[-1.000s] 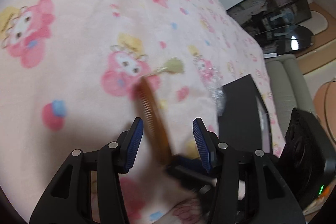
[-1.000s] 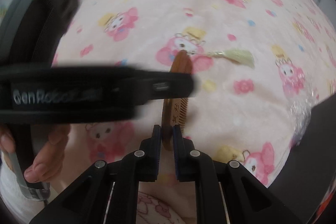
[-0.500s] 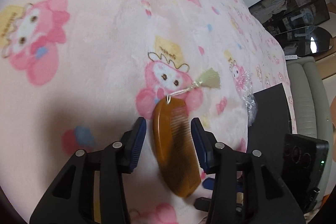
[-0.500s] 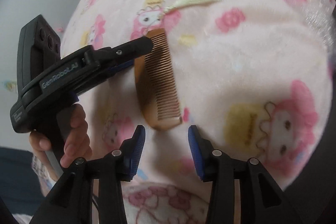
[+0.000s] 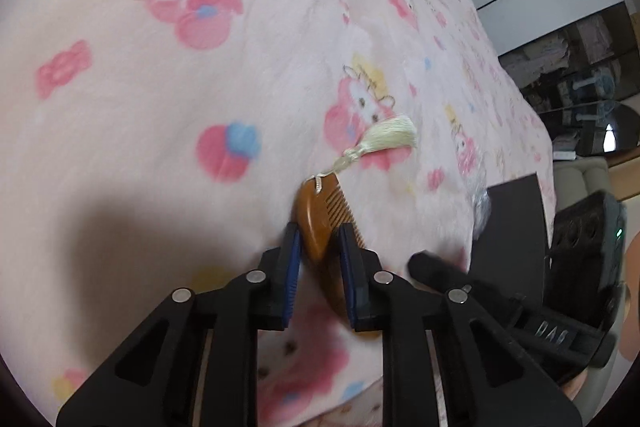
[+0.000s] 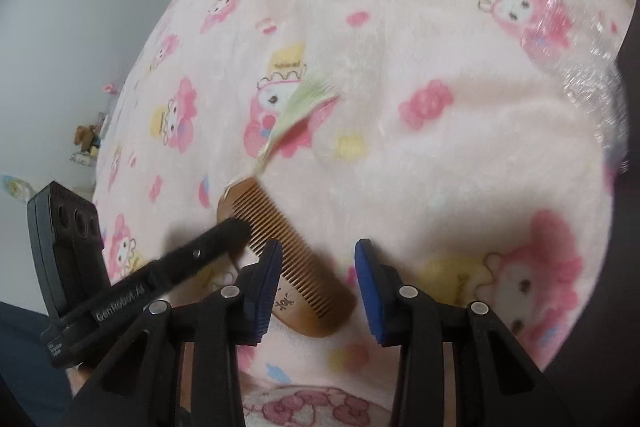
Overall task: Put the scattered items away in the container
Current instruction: 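Grasp the wooden comb with the left tool and lift it, then carry the wooden comb over the black box with the left tool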
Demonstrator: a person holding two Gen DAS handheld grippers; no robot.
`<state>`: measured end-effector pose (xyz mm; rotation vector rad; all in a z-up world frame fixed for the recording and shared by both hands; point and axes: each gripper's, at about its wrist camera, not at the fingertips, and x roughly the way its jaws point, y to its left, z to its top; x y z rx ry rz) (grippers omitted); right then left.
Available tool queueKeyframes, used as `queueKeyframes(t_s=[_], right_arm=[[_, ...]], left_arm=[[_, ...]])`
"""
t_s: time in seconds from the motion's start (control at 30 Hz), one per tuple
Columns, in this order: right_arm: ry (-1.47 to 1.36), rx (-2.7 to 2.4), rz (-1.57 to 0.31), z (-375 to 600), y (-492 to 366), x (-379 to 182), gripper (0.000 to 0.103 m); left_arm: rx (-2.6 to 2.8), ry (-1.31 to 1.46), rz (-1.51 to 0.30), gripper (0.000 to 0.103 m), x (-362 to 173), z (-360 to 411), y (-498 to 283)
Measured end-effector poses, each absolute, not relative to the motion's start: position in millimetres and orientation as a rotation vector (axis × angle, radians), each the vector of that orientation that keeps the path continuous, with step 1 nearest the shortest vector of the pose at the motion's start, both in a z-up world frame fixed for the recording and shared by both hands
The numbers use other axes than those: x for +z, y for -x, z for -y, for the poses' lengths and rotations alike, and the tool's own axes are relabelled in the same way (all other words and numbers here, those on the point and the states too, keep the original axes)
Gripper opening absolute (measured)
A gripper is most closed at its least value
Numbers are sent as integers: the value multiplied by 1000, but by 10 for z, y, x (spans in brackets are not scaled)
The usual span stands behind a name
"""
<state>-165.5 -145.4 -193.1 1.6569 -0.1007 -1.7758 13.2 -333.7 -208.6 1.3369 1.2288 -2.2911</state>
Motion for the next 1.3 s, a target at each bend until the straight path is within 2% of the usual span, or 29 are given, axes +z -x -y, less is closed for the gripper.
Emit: queueKeyframes(t_s=[0.07,0.17,0.23,0.27,0.3,0.4,0.63,0.7,0.83,0.93,1.3], right_arm=[[-1711,-1716,91,1459,1628,-1982,36],[-1799,-1693,88,1321,1494,-2114,41],[-1830,-1666,136,1168,1437,-2132,41],[-1844,-1636,174,1145,1450,-2174,42],[-1848,-1612,203,1144,1467,-2193,42],[-1841,-1576,258,1179,1503,-2202,42],[-1709,-1770,192,1193,1534,-1971,42],[-1751,-1746,184,1223,1535,-2049,42],[-1808,-1677,211,1225,1546,-2226,42],[-1758,-1729,174,1216,1495,-2088,36],[-1540,-1887,201,672,1131,-1173,36]], left_arm=[[-2322,-1327,-1180,36,-2043,3414,-91],[-2363,-1309,-1155,37,-2036,3539,61],[-2379,-1344,-1151,37,-2095,3572,170],[-2371,-1365,-1141,33,-2134,3572,211],[-2363,-1389,-1128,22,-2165,3557,236],[-2364,-1391,-1082,19,-2137,3479,157],[-2322,-1485,-1102,19,-2154,3299,-175],[-2300,-1487,-1146,27,-2211,3310,-191],[-2263,-1506,-1187,29,-2284,3286,-170],[-2284,-1494,-1161,27,-2166,3195,-215],[-2542,-1405,-1031,27,-1135,2659,-323]])
